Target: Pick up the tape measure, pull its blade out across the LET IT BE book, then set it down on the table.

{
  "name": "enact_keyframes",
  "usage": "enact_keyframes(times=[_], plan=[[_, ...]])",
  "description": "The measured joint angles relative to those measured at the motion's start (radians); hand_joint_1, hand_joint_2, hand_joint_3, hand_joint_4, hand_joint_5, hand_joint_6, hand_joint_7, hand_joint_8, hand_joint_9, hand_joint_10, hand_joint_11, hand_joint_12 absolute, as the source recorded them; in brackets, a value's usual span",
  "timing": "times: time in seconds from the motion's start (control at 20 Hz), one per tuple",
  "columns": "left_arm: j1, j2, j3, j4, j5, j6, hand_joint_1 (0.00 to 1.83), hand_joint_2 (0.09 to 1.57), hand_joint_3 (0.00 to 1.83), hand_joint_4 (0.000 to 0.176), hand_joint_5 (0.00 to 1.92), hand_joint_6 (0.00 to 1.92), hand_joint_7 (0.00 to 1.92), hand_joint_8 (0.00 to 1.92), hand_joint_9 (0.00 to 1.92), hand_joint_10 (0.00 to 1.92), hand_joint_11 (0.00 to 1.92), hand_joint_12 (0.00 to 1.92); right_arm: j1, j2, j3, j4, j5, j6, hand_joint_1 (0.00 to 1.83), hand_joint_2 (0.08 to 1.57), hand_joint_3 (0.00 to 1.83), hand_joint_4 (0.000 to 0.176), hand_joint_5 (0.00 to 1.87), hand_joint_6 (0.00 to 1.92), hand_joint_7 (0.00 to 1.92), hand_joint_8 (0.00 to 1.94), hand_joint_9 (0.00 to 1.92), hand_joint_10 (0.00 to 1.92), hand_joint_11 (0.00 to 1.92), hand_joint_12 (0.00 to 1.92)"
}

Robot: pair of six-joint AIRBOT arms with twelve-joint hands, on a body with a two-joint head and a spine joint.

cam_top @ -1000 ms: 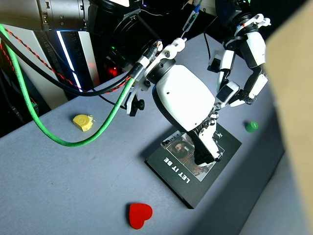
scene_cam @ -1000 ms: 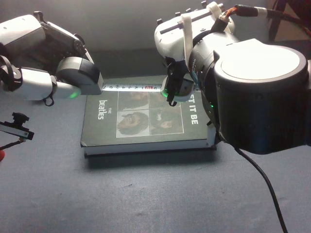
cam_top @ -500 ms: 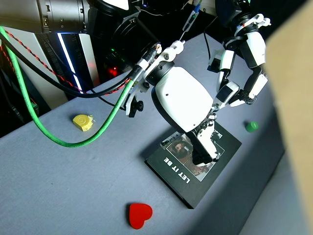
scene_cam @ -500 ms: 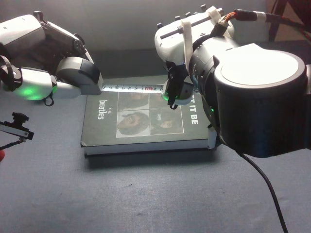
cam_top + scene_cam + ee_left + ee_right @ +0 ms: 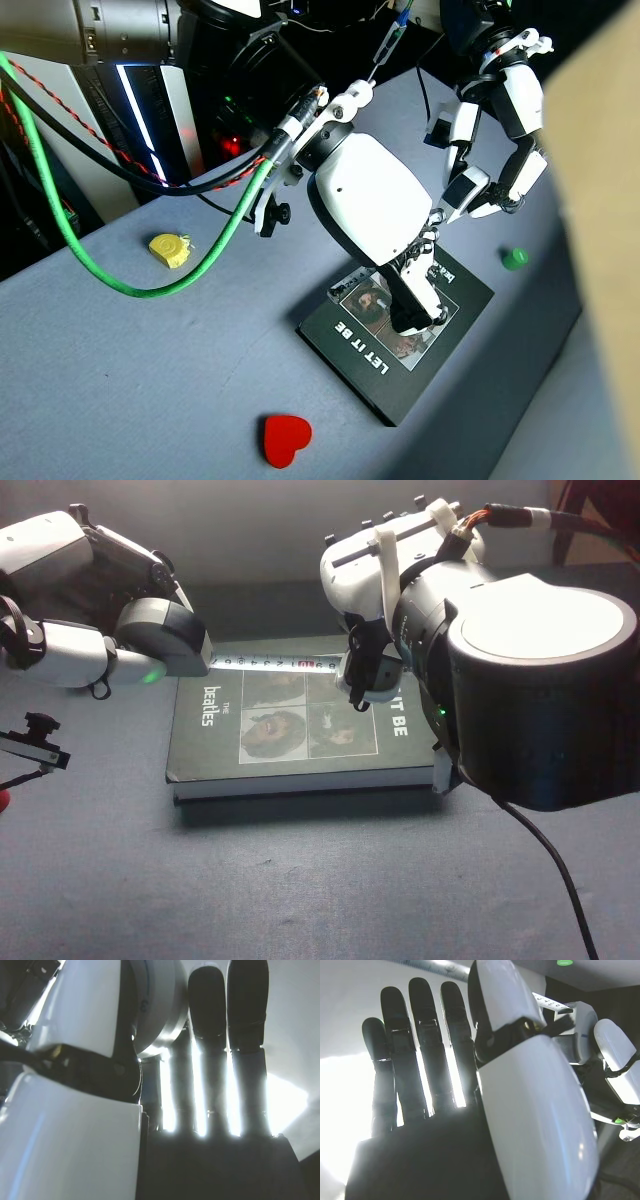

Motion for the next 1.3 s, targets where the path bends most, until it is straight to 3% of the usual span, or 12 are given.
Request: enact_keyframes(times=[0.9, 0.95, 1.0, 1.05, 1.1, 1.3], plan=[[0.004, 0.0, 0.0, 0.0, -0.001, -0.011, 1.38, 1.08, 0.0, 0.0, 1.06, 0.71, 0.99, 0.88, 1.01, 1.16, 0.97, 0.98, 0.0, 0.003, -0.003, 0.0, 0.001, -0.003, 0.99, 1.17, 0.01, 0.0, 0.78, 0.02, 0.85, 0.02, 0.72, 0.22, 0.23, 1.32], [0.004, 0.0, 0.0, 0.0, -0.001, -0.011, 1.38, 1.08, 0.0, 0.0, 1.06, 0.71, 0.99, 0.88, 1.01, 1.16, 0.97, 0.98, 0.0, 0.003, -0.003, 0.0, 0.001, -0.003, 1.13, 1.19, 0.01, 0.0, 0.76, 1.04, 0.88, 0.93, 0.77, 0.36, 0.32, 1.36], [0.004, 0.0, 0.002, 0.0, -0.001, -0.011, 1.38, 1.08, 0.0, 0.0, 1.06, 0.71, 0.99, 0.88, 1.01, 1.15, 0.98, 0.99, 0.0, 0.003, -0.003, 0.0, 0.001, -0.003, 1.15, 1.2, 0.0, 0.018, 0.78, 1.27, 0.85, 1.12, 0.77, 0.62, 0.4, 1.42], [0.004, 0.0, 0.005, 0.0, -0.001, -0.012, 1.38, 1.08, 0.0, 0.0, 1.06, 0.71, 0.99, 0.88, 1.01, 1.15, 0.98, 0.99, 0.0, 0.003, -0.003, 0.0, 0.003, -0.004, 1.16, 1.2, 0.0, 0.015, 0.81, 1.31, 0.84, 1.15, 0.74, 0.8, 0.45, 1.46], [0.004, 0.0, 0.007, -0.001, -0.002, -0.012, 1.38, 1.08, 0.0, 0.0, 1.06, 0.71, 0.99, 0.89, 1.01, 1.15, 0.98, 0.99, 0.0, 0.003, -0.004, 0.0, 0.003, -0.003, 1.17, 1.19, 0.0, 0.023, 0.83, 1.28, 0.86, 1.14, 0.73, 0.91, 0.49, 1.48], [0.004, 0.0, 0.008, 0.0, -0.001, -0.012, 1.38, 1.08, 0.0, 0.0, 1.05, 0.71, 0.99, 0.89, 1.02, 1.15, 0.99, 0.99, 0.0, 0.006, -0.004, 0.0, 0.005, -0.004, 1.17, 1.19, 0.0, 0.032, 0.82, 1.24, 0.87, 1.18, 0.71, 0.99, 0.49, 1.51]])
